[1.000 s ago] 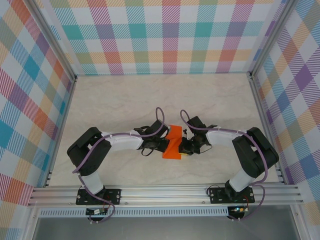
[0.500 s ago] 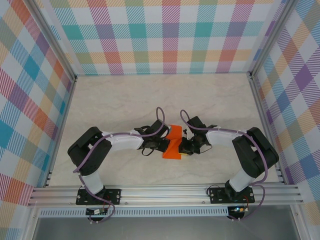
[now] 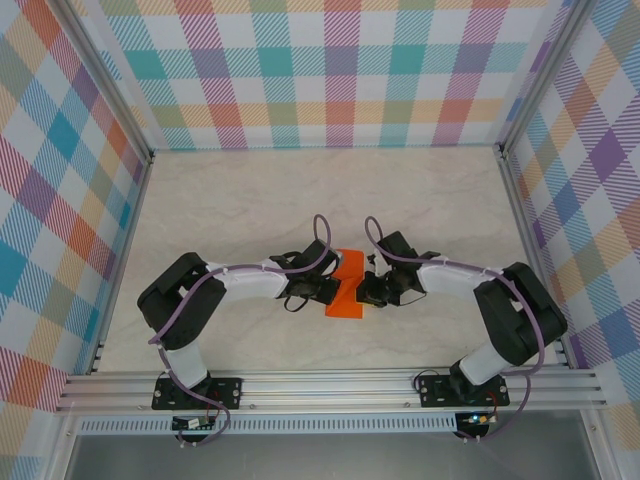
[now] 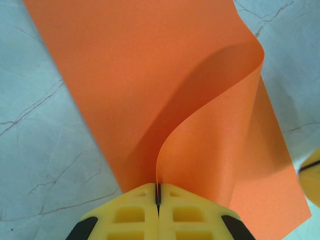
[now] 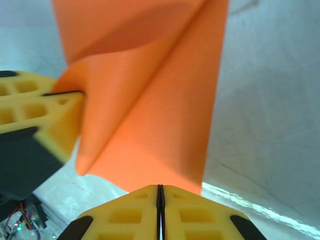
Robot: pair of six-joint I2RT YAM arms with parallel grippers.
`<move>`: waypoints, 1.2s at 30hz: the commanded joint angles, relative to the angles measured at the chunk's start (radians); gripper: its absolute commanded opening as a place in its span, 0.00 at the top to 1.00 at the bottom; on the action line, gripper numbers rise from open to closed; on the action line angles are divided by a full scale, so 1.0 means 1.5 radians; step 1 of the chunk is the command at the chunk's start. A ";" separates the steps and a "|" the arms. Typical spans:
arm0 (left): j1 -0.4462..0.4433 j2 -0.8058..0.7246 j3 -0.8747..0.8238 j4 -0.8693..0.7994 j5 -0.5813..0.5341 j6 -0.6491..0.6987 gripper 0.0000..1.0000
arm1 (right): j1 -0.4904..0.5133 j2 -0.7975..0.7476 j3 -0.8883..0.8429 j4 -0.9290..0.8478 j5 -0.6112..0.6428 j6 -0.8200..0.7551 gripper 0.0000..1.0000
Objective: Fold a paper plane with a square sheet of paper (fold left side to right side)
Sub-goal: Fold the triangle a second time at the center of the table.
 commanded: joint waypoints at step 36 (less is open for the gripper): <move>0.008 0.014 0.015 -0.030 -0.023 0.026 1.00 | 0.004 0.131 0.071 0.113 -0.034 0.016 0.93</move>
